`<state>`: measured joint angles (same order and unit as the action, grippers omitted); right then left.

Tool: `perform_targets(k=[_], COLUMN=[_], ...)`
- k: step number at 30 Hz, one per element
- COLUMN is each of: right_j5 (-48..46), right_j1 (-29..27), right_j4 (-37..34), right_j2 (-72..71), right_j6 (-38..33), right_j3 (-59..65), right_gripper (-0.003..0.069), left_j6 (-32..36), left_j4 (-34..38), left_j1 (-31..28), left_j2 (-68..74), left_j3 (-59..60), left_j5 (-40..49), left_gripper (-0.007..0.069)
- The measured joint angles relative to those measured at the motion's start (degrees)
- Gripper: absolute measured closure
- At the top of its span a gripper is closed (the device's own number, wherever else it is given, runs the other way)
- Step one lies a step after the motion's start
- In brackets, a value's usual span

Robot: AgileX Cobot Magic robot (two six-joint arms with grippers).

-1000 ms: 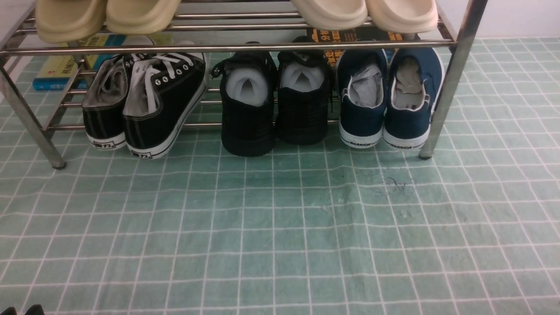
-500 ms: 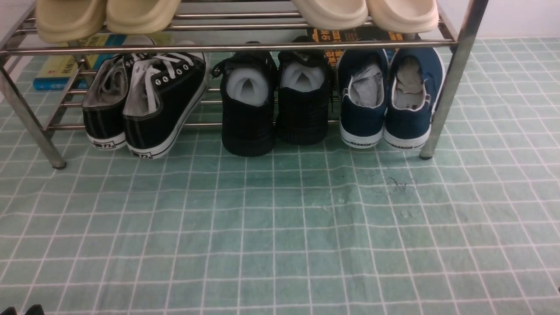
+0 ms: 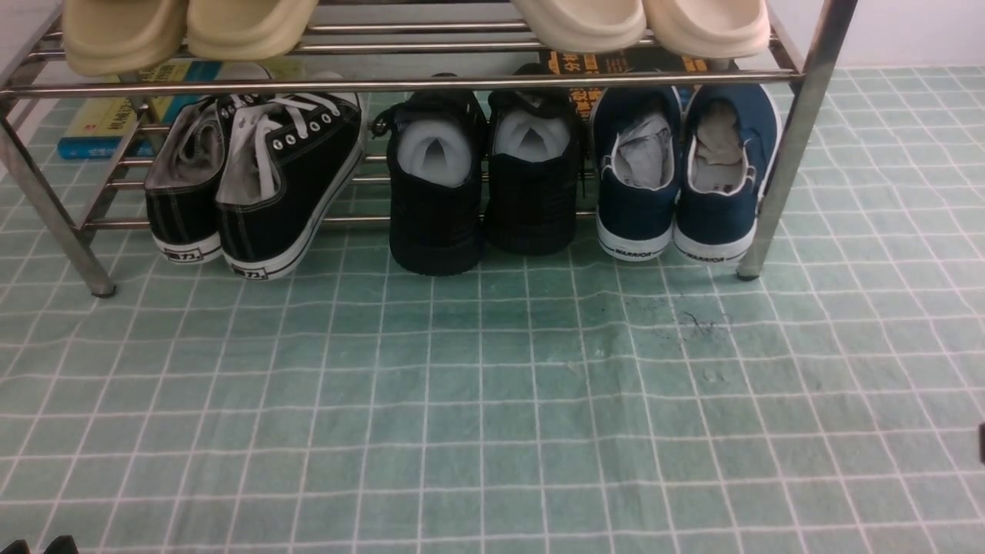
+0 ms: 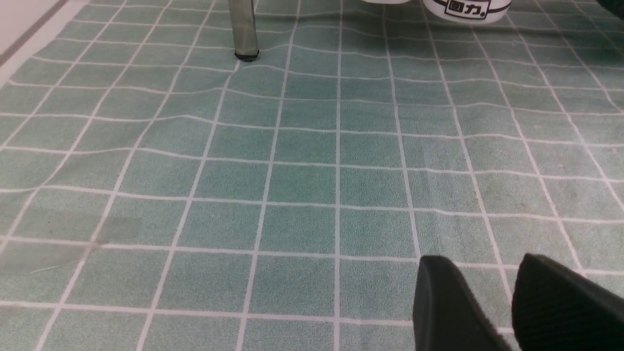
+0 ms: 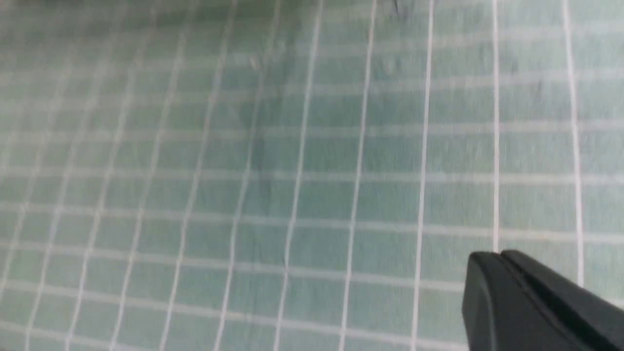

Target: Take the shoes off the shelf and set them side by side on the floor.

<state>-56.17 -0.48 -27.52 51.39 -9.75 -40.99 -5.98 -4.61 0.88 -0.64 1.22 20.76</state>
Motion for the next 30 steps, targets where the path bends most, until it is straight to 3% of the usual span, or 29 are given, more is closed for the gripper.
perform_targets(k=[7, 9, 13, 18, 25, 30], right_j5=[-8.09, -9.5, -9.51, -9.11, -4.82, 0.29], right_j1=[6.18, 11.94, 19.73, 27.87, 30.55, 30.55], right_j4=[-7.05, -7.35, -0.19, 16.56, 29.95, 34.01], right_j2=[21.66, 28.84, 36.99, 45.87, 55.12, 59.7], right_j6=[-9.65, -9.96, -2.84, 13.51, 30.05, 32.12], right_j3=[-11.23, -17.88, -29.59, -45.29, -60.17, -65.41], right_gripper=[0.0627, 0.0598, 0.0538, 0.0429, 0.027, 0.0232], left_j6=[0.0, 0.0, 0.0, 0.0, 0.0, 0.0], left_j4=[0.0, 0.0, 0.0, 0.0, 0.0, 0.0], left_j1=[0.0, 0.0, 0.0, 0.0, 0.0, 0.0], left_j2=[0.0, 0.0, 0.0, 0.0, 0.0, 0.0], left_j3=[0.0, 0.0, 0.0, 0.0, 0.0, 0.0], left_j5=[0.0, 0.0, 0.0, 0.0, 0.0, 0.0], left_gripper=[0.0383, 0.0382, 0.0382, 0.0382, 0.0382, 0.0382])
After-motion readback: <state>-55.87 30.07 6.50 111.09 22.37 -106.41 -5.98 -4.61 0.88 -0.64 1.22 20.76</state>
